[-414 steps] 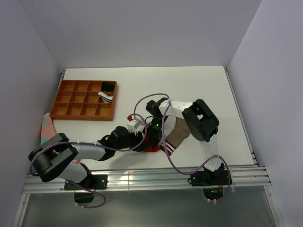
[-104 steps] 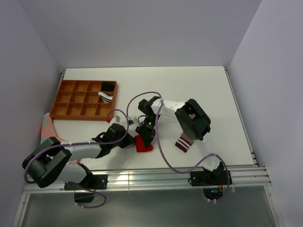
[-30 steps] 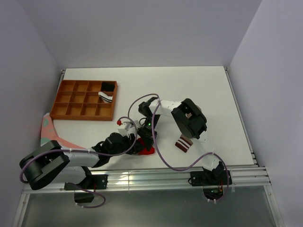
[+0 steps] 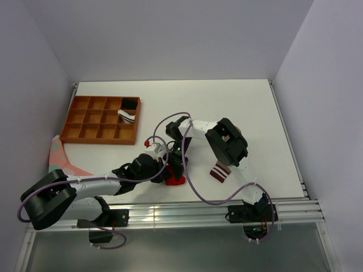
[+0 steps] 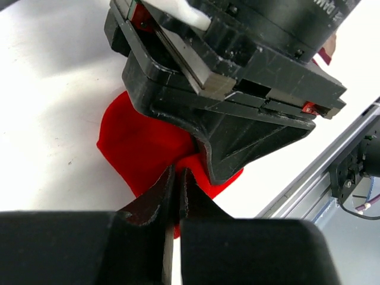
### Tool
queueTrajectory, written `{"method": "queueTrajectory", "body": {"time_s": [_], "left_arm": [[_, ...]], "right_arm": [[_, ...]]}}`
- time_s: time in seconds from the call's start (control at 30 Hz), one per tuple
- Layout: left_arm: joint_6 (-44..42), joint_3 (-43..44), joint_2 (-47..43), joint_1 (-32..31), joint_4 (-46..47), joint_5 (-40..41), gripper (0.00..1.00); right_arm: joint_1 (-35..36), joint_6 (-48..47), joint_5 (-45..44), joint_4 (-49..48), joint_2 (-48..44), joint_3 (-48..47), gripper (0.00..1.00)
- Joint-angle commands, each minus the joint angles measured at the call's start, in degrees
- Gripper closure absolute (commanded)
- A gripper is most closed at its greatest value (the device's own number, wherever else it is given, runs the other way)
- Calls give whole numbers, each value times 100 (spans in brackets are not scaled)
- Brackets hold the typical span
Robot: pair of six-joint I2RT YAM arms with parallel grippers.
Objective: Roll the socks
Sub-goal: Roll the sock at the center of the board.
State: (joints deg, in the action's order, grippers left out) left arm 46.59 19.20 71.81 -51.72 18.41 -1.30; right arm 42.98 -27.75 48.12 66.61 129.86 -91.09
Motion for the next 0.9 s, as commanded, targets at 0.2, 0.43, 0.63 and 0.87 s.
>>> {"method": "queueTrajectory", "body": {"time_s": [0.2,0.43,0.63,0.87], "left_arm": [[175,304,-36,-4,-787,499,100],[281,303,166,-4,-734,499,100],[316,426,394,-4,-734,525,100],[491,514,667,-4,-682,578,100]], "right_arm": [[-18,-117,-1200,-737,-207,30,57],[-219,-38,-1226,-869,-611,170,47],[-501,-3,-1191,-1009,-1015,433,44],[-896,32,-1094,-1307,-1551,838,43]]}}
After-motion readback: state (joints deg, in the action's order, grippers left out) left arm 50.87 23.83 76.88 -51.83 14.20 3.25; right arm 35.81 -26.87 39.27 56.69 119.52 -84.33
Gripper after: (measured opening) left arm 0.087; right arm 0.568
